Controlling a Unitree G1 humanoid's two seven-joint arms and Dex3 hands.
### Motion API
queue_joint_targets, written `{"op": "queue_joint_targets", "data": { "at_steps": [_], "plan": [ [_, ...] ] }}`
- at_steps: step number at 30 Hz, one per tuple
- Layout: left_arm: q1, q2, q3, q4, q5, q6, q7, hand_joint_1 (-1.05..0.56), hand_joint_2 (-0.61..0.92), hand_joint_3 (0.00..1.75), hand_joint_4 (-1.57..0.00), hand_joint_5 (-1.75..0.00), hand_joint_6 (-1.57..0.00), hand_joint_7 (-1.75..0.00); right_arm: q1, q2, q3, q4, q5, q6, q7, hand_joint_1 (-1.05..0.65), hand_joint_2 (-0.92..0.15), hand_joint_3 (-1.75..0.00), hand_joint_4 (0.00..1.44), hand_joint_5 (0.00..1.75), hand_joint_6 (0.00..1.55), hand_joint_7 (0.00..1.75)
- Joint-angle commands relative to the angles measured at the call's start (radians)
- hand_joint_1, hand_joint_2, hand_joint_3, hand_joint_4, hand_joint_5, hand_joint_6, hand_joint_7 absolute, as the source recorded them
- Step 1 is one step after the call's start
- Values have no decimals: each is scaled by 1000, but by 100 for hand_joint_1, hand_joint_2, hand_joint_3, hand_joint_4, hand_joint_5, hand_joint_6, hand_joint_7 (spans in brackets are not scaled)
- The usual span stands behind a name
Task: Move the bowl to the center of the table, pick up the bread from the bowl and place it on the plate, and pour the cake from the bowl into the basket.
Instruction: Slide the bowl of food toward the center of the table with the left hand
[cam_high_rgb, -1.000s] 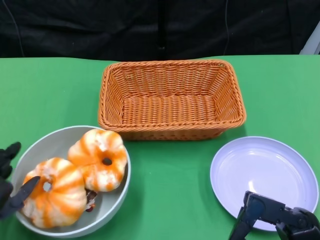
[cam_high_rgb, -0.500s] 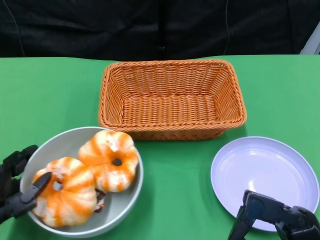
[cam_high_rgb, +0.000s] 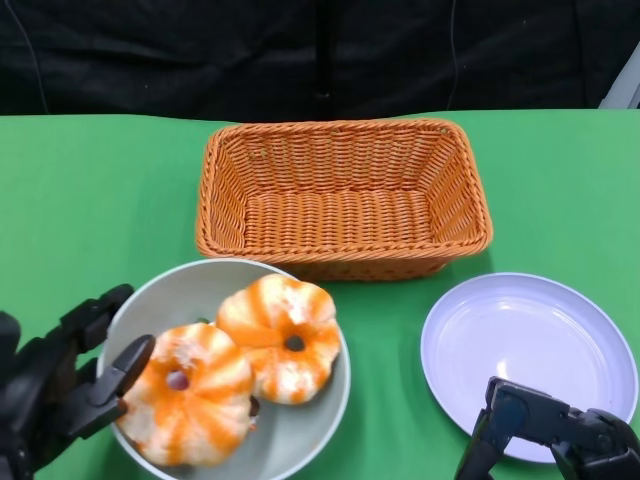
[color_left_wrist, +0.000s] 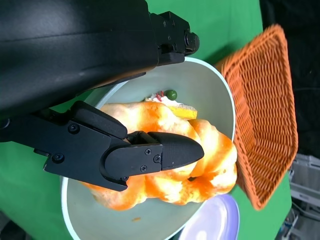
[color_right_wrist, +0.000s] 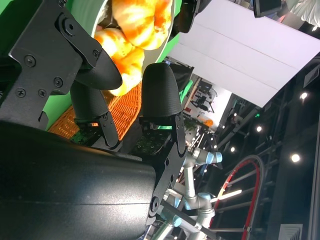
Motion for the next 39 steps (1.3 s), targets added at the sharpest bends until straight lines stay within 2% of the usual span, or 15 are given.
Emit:
{"op": "queue_joint_targets", "data": {
  "at_steps": [1,4,6,8,12,16,19,23,28,31,36,39],
  "plan": [
    [0,-8,-17,-33,-11,48,23,-75,92,54,0,0,-3,0,-5,-10,-7,-26,-26,8,-1,-4,-14,-161,79,160,78,136],
    [-9,-24,-32,-47,-15,75,33,-76,92,53,0,0,-1,0,-13,-15,-19,-54,-88,28,-4,-13,-19,-151,67,147,64,124],
    [-12,-29,-37,-50,-14,82,37,-76,92,52,0,0,-1,0,-10,-18,-22,-74,-108,50,-2,-14,-21,-147,64,145,61,122],
    [-26,-42,-55,-43,-12,98,47,-74,92,51,0,0,-1,0,0,-35,-23,-142,-136,119,29,-16,-33,-126,49,134,46,110],
    [-48,-71,-65,-32,-25,138,69,-76,92,50,0,0,-1,0,5,-58,-7,-239,-155,210,61,-17,-34,-118,36,136,33,114],
    [-75,-108,-58,-23,-46,193,108,-73,92,52,0,0,0,0,-5,-74,10,-293,-174,261,76,-19,-35,-114,30,138,23,114],
    [-108,-158,-29,-16,-79,263,157,-68,92,59,0,0,0,0,-26,-95,21,-309,-216,274,83,-25,-39,-106,22,137,14,111],
    [-133,-221,6,0,-109,302,212,-68,92,61,0,0,0,0,-69,-124,34,-299,-268,263,79,-34,-46,-92,10,140,4,114],
    [-163,-253,6,19,-114,317,239,-68,92,61,0,0,0,0,-125,-126,59,-308,-337,319,85,-41,-56,-66,1,142,0,112],
    [-169,-252,-6,24,-108,313,238,-69,92,62,0,0,0,0,-157,-116,77,-299,-374,345,71,-43,-58,-58,0,141,0,112],
    [-181,-261,-29,19,-103,328,253,-69,92,60,0,0,0,0,-246,-97,120,-268,-454,424,81,-49,-70,-27,0,124,0,105],
    [-177,-264,-38,16,-108,322,248,-69,92,59,0,0,0,0,-282,-93,139,-245,-489,454,79,-48,-68,-19,0,124,0,106]
  ]
}}
